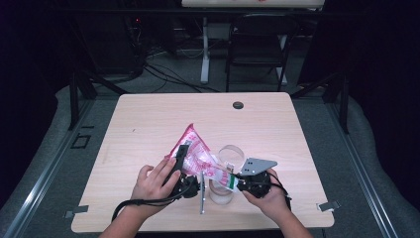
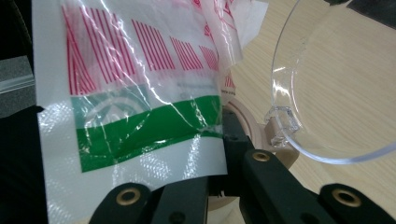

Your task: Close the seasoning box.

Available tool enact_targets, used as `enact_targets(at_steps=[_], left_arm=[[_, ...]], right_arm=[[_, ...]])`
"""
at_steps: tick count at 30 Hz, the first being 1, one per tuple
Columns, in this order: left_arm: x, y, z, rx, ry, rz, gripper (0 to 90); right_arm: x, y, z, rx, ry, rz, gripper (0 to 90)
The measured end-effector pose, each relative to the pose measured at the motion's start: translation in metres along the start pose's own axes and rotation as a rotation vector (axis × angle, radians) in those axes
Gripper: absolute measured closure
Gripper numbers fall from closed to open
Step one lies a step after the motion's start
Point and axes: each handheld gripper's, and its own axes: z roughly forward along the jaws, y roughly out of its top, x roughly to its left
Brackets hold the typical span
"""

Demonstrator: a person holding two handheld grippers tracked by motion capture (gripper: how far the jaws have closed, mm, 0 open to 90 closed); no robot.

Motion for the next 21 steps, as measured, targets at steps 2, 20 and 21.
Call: enact_targets(at_steps=[2,20,21], left_arm=[[0.0001,0.0002,-0.0002,0.0,0.001,0.001,64.7],[0.0017,0.0023,-0.0004,0.0,0.002,0.009,64.7],[0.002,0.0025,-0.0004,-0.002,0.002,0.012,64.7]], right_arm=[[0.0,-0.0001,0.0,-0.001,-0.001,0.001,90.0],[0.0003,-0.0003,0.0005,0.003,-0.004,0.001,90.0],[0.0002,-0.0003,0.0004,0.003,-0.004,0.001,90.0]])
